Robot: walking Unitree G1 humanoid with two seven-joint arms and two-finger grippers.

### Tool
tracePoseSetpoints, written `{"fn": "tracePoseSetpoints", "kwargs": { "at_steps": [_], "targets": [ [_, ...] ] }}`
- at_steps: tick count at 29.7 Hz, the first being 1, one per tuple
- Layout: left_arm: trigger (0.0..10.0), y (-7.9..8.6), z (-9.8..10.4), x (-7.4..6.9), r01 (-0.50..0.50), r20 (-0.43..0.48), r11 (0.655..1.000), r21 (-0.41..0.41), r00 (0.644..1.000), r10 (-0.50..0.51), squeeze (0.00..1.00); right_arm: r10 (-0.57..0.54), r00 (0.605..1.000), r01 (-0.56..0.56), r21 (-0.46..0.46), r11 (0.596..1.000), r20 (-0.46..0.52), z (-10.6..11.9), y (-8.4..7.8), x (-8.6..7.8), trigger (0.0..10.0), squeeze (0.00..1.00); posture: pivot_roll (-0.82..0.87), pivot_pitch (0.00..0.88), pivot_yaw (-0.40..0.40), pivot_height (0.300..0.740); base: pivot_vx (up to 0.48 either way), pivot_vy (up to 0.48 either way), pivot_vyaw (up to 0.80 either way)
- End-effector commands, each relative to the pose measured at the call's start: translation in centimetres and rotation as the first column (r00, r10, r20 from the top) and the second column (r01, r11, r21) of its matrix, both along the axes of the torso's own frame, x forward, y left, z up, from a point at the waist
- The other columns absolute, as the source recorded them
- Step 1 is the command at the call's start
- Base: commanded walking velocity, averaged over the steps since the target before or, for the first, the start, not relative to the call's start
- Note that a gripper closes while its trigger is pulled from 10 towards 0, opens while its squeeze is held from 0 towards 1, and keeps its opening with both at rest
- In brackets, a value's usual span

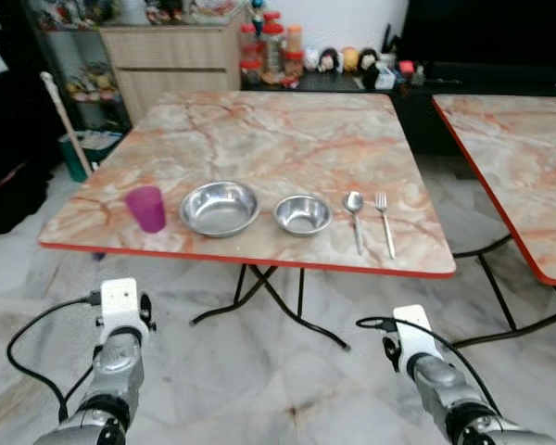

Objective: Setting the table

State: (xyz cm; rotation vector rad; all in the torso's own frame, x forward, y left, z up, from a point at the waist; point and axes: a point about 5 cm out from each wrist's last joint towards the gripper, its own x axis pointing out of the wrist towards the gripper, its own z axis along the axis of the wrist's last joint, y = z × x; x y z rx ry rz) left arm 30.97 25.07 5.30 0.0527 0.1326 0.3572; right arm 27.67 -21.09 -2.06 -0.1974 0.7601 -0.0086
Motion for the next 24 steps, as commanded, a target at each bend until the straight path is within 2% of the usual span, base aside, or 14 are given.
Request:
{"fn": "tracePoseSetpoints", "kwargs": {
  "at_steps": [1, 2, 5, 6, 10, 11, 13, 14, 15, 16, 20, 21, 24],
  "targets": [
    [10.0, 0.2, 1.7, 0.7, 0.005, 0.094, 1.000, 0.002, 0.996, -0.005, 0.00, 0.008, 1.000, -0.008, -0.006, 1.000, 0.010, 0.4, 0.1, 0.5, 10.0, 0.00, 0.00, 0.000, 0.004, 0.740, 0.000, 0.000, 0.00],
    [10.0, -0.3, 3.0, 1.3, 0.043, 0.156, 0.999, 0.008, 0.987, -0.044, 0.00, 0.010, 1.000, -0.010, -0.006, 1.000, 0.010, 0.4, 0.2, 0.6, 10.0, 0.00, 0.00, 0.000, 0.004, 0.740, 0.000, 0.000, 0.00],
    [10.0, -1.2, 4.7, 1.9, 0.094, 0.230, 0.996, 0.008, 0.969, -0.093, 0.00, 0.010, 1.000, -0.010, -0.006, 1.000, 0.011, 0.5, 0.2, 0.6, 10.0, 0.00, 0.00, 0.000, 0.009, 0.740, 0.000, 0.000, 0.00],
    [10.0, -2.0, 6.0, 2.2, 0.130, 0.291, 0.991, -0.013, 0.949, -0.121, 0.00, 0.009, 1.000, -0.009, -0.005, 1.000, 0.012, 0.5, 0.3, 0.6, 10.0, 0.00, 0.00, 0.000, 0.011, 0.740, 0.000, 0.000, 0.00],
    [10.0, -2.8, 6.8, 2.5, 0.158, 0.326, 0.986, -0.057, 0.936, -0.131, 0.00, 0.009, 1.000, -0.009, -0.005, 1.000, 0.012, 0.5, 0.3, 0.6, 10.0, 0.00, 0.01, 0.000, 0.010, 0.740, 0.000, 0.000, 0.00],
    [10.0, -4.4, 7.6, 2.9, 0.215, 0.358, 0.974, -0.066, 0.917, -0.178, 0.00, 0.009, 1.000, -0.009, -0.006, 1.000, 0.011, 0.4, 0.3, 0.6, 10.0, 0.00, 0.00, 0.000, 0.010, 0.740, 0.000, 0.000, 0.00],
    [10.0, -6.4, 8.2, 3.3, 0.274, 0.368, 0.958, -0.082, 0.902, -0.227, 0.00, 0.009, 1.000, -0.009, -0.008, 1.000, 0.011, 0.4, 0.3, 0.6, 10.0, 0.00, 0.00, 0.000, 0.010, 0.740, 0.000, 0.000, 0.00],
    [10.0, -6.4, 8.2, 3.3, 0.274, 0.368, 0.958, -0.082, 0.902, -0.227, 0.00, 0.009, 1.000, -0.009, -0.008, 1.000, 0.011, 0.4, 0.3, 0.6, 10.0, 0.00, 0.00, 0.000, 0.010, 0.740, 0.000, 0.000, 0.00],
    [10.0, -7.7, 8.3, 3.5, 0.303, 0.377, 0.945, -0.125, 0.895, -0.237, 0.00, 0.014, 1.000, -0.013, -0.013, 1.000, 0.007, 0.4, 0.3, 0.6, 10.0, 0.00, 0.00, 0.000, 0.010, 0.740, 0.000, 0.000, 0.00],
    [10.0, -8.2, 8.4, 3.5, 0.317, 0.381, 0.939, -0.134, 0.891, -0.247, 0.00, 0.009, 1.000, -0.009, -0.008, 1.000, 0.007, 0.4, 0.3, 0.6, 10.0, 0.00, 0.00, 0.000, 0.010, 0.740, 0.000, 0.000, 0.00],
    [10.0, -8.6, 8.6, 3.4, 0.335, 0.383, 0.932, -0.140, 0.886, -0.261, 0.00, 0.002, 1.000, -0.002, 0.001, 1.000, 0.007, 0.4, 0.3, 0.6, 10.0, 0.00, 0.00, 0.000, 0.010, 0.740, 0.000, 0.000, 0.00],
    [10.0, -10.1, 9.0, 3.4, 0.372, 0.401, 0.915, -0.154, 0.871, -0.286, 0.00, -0.014, 0.997, 0.016, -0.018, 1.000, 0.070, 1.6, 0.3, 1.9, 10.0, 0.00, 0.01, 0.000, 0.011, 0.740, 0.000, 0.000, 0.00],
    [10.0, -10.9, 9.5, 3.4, 0.406, 0.412, 0.901, -0.154, 0.855, -0.315, 0.00, -0.069, 0.987, 0.071, -0.008, 0.997, 0.147, 2.9, 0.5, 3.2, 10.0, 0.00, -0.01, 0.000, 0.020, 0.740, 0.000, 0.000, 0.00]
  ]
}}
